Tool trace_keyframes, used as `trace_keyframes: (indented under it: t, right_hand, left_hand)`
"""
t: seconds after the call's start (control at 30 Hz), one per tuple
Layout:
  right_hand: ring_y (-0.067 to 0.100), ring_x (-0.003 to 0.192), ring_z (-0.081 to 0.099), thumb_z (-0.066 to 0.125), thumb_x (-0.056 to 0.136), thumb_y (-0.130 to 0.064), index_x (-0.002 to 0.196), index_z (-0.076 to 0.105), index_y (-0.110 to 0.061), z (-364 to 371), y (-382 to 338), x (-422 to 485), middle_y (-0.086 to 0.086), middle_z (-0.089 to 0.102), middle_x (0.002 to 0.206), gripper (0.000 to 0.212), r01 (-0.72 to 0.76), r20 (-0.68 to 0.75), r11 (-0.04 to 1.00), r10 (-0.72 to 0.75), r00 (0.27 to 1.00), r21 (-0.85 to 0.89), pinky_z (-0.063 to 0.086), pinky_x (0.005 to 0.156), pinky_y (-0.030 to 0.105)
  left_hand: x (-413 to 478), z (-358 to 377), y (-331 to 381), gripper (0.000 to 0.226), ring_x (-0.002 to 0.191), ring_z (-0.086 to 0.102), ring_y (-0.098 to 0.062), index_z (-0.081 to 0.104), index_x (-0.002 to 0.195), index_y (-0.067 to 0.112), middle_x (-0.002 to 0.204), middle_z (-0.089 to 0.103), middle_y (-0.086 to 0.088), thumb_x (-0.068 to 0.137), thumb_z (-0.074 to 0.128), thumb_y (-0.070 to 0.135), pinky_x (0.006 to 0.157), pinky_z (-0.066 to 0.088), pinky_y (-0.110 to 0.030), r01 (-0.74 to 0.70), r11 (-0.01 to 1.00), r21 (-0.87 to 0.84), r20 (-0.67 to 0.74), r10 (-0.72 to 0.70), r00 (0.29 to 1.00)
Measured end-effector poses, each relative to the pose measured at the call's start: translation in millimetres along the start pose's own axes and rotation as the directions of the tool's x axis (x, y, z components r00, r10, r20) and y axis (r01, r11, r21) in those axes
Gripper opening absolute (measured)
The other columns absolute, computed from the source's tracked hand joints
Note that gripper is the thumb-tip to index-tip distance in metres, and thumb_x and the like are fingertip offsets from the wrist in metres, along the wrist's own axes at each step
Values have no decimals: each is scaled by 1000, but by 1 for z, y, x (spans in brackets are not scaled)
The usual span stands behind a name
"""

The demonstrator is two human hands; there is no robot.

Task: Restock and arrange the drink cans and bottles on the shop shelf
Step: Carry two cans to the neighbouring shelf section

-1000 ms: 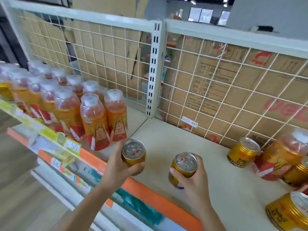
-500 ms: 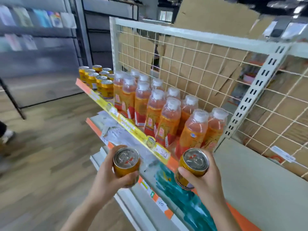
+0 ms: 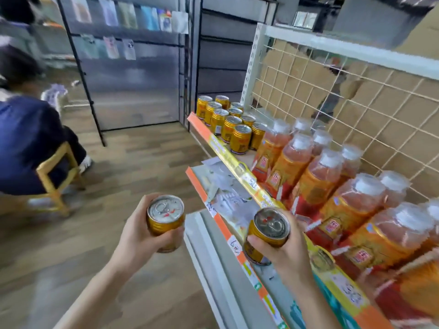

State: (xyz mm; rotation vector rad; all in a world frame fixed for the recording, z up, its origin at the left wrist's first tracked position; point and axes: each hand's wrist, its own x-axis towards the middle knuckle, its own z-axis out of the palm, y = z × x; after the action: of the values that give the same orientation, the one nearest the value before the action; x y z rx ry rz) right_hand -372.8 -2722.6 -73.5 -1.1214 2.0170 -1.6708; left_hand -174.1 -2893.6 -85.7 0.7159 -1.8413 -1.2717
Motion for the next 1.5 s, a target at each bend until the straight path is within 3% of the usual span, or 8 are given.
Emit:
trace_keyframes:
  t: [0.33,0.47,0.73,1.03,1.13,1.27,1.4,1.5]
  right_hand:
    - [6,90,62,78,40,-65,104,55,-28,65,19,152,-14,64,96,78,73,78,996,-76,994,48,47,76,14]
    - [4,89,62,75,48,-50,103,56,-28,81,16,212,-15,65,97,62,111,84,991,-117,990,75,46,75,11]
    - [3,93,63,80,45,-55,98,57,-44,100,4,291,-14,67,99,59,127,42,986,-132,990,104,47,74,11]
    - [9,81,65,78,38,-72,98,59,-40,123,-6,367,-8,68,93,71,66,-116,995,-58,992,70,54,61,34]
    - [8,77,64,81,39,-62,95,59,-44,136,-9,398,-10,68,90,63,80,-224,996,-73,972,25,54,59,29]
    - [5,81,65,78,45,-50,94,59,-48,148,-19,433,-14,68,92,53,92,-338,994,-106,935,-58,53,63,21]
    - [12,85,65,80,41,-65,98,56,-48,148,-22,459,-14,66,96,64,13,-423,990,-70,903,-138,55,62,38]
    - [11,90,64,81,50,-60,99,56,-50,139,-20,476,-19,65,98,57,-44,-499,977,-67,864,-208,55,69,39]
  left_hand:
    - [125,-42,-47,60,90,62,-2,53,101,43,99,66,17,45,75,46,74,51,-16,1,996,89,-175,14,985]
    - [185,-52,-52,63,93,61,-1,52,103,41,101,65,19,45,75,48,76,51,-15,-23,993,115,-211,47,976]
    - [282,-71,-67,62,94,61,2,50,103,49,101,64,23,45,73,51,76,53,-19,-47,988,147,-234,81,969]
    - [434,-70,-95,59,85,60,9,52,96,49,93,65,29,41,73,50,71,46,-5,-122,992,37,-30,123,992]
    - [493,-62,-97,61,82,60,9,52,100,40,93,66,27,42,73,47,69,46,-5,-174,983,-55,78,178,981]
    - [560,-43,-91,64,89,61,4,52,106,34,99,65,21,48,75,44,73,47,-9,-237,957,-167,224,271,936]
    - [604,-15,-81,68,96,61,1,51,112,27,103,64,17,51,79,39,78,47,-11,-276,925,-261,359,359,861]
    - [630,13,-80,75,107,59,-13,51,118,22,114,60,-2,52,83,35,91,49,-31,-251,910,-331,421,380,823]
